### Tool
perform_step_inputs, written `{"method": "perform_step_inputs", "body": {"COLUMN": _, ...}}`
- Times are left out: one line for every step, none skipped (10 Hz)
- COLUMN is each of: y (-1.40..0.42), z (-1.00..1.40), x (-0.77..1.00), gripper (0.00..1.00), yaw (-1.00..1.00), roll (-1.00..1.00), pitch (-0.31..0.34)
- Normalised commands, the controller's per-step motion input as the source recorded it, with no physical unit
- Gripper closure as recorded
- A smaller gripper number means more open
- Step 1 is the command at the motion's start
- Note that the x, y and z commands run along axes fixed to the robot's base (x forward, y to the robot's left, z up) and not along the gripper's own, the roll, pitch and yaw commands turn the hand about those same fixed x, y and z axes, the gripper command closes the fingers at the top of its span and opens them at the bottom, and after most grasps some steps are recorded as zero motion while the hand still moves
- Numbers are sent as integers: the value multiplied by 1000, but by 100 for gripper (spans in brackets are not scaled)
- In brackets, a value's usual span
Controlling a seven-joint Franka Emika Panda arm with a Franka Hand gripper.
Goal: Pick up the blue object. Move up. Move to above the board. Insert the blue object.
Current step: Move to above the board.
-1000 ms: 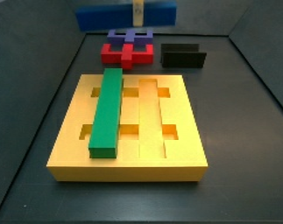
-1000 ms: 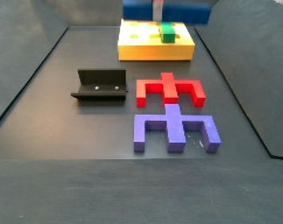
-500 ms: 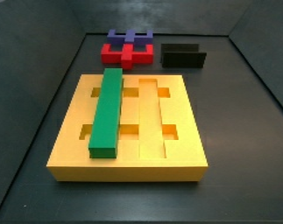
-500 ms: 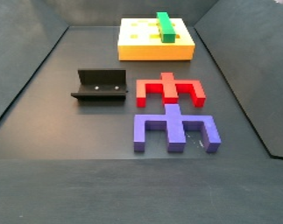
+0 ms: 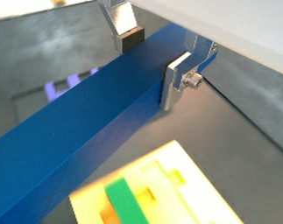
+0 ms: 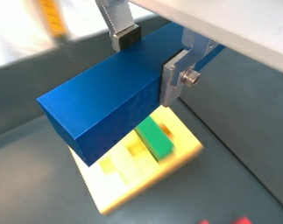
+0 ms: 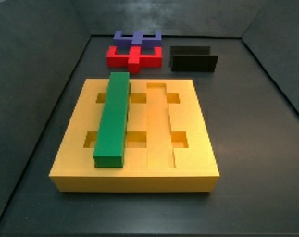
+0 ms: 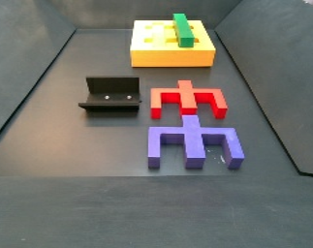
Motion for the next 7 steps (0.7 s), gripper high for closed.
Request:
{"method": "perform_step_inputs", "body": {"y": -882, "z": 234, "x": 49, "gripper": 100, "yaw": 1000, "roll": 24, "pitch": 64}}
{"method": "perform_step_inputs", "body": {"y": -400, "z": 111, "x": 77, "gripper": 100, "yaw": 1000, "roll": 25, "pitch": 76}}
{"method": "perform_step_inputs", "body": {"y": -222, "z": 58, "x": 84, "gripper": 100, "yaw": 1000, "roll": 24, "pitch": 81}}
{"method": "perform_step_inputs", "body": {"y": -181, "z": 51, "x": 70, "gripper": 100, "yaw": 1000, "roll": 26, "pitch": 85}}
{"method": "perform_step_inputs", "body": {"y": -97, "z": 43, "x": 55, "gripper": 100, "yaw": 1000, "roll": 32, "pitch": 95}}
{"method": "perform_step_inputs", "body": {"y": -72, "z": 34, "x": 57, "gripper": 100, "yaw": 1000, "roll": 34, "pitch": 101}}
{"method": "perform_step_inputs", "body": {"y": -42, "z": 27, "x": 62, "gripper": 100, "yaw": 1000, "roll": 39, "pitch": 116}}
